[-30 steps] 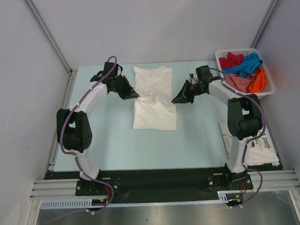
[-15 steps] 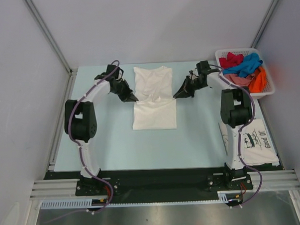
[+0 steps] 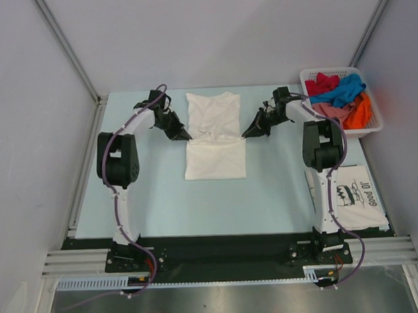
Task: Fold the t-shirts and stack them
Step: Fold the tshirt
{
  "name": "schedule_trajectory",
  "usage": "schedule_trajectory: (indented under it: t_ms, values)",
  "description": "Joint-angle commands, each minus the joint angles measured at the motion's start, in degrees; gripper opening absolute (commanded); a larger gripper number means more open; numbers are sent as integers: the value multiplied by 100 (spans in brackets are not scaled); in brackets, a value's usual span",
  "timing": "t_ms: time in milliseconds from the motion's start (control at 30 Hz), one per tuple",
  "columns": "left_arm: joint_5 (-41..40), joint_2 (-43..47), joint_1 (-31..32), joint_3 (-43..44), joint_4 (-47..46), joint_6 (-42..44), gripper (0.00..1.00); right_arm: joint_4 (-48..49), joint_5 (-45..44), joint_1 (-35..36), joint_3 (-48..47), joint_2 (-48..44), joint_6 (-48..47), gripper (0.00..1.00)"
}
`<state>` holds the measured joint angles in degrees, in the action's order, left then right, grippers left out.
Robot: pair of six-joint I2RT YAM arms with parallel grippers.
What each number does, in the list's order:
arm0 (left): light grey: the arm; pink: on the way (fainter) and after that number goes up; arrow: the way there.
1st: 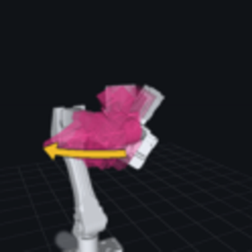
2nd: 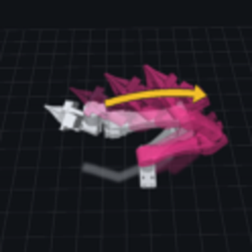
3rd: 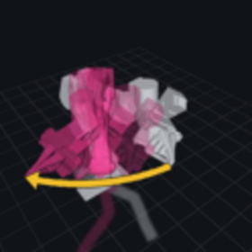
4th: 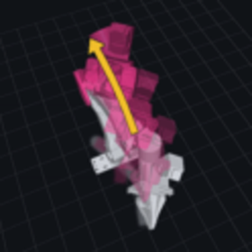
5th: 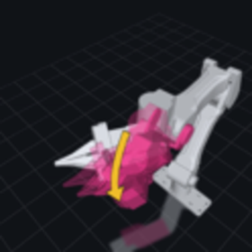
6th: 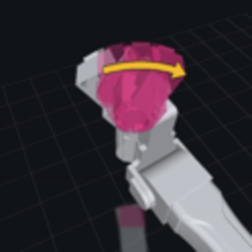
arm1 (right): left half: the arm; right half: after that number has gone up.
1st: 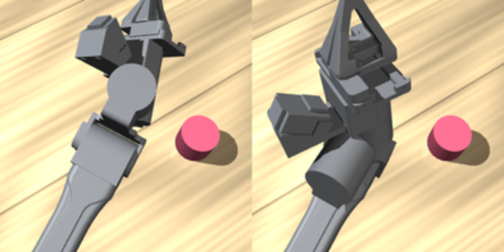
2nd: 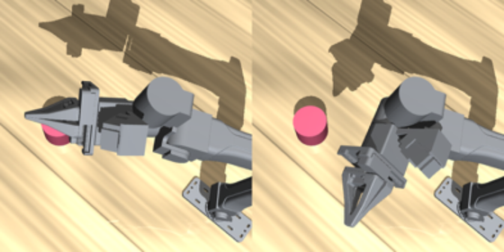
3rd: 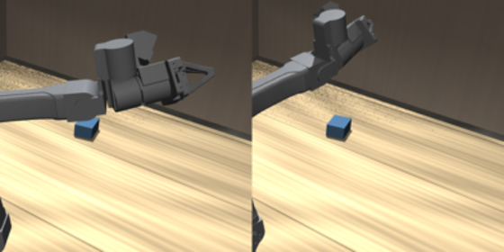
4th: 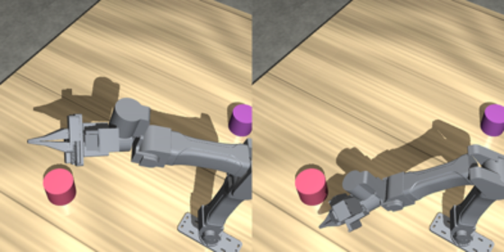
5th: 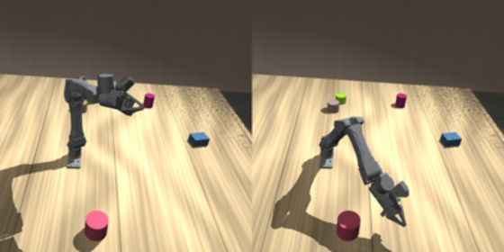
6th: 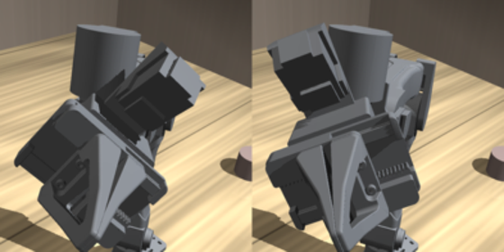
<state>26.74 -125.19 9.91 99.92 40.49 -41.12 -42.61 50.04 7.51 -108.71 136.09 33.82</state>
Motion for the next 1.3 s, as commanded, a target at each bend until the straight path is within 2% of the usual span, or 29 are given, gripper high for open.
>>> schedule_trajectory:
  t_ms: [0, 67, 167, 367, 700, 867, 1133, 1267]
  values:
    - [147, -137, -86, 510, 64, 262, 8, -98, 129, -39, -510, 128, -78, 0]
    - [156, -260, -103, 660, 178, 376, 7, -195, 129, -39, -599, 207, -78, 0]
    - [94, -191, -112, 818, 327, 456, 0, -300, 102, -13, -626, 207, -113, 0]
    - [314, 344, 98, 546, 407, 683, 0, -239, 190, 40, -160, -258, -183, 0]
    - [235, 1172, 389, -245, 442, 799, 0, -397, 357, 172, 77, -663, -324, 0]
    - [262, 707, 345, 0, 486, 869, 0, -231, 410, 190, 51, -584, -210, 0]
    - [253, -330, -50, 730, 548, 895, 1, 95, 304, 58, -396, 110, -43, 0]
    - [252, -656, -156, 1099, 574, 948, 11, 104, 304, -30, -835, 514, -7, 8]
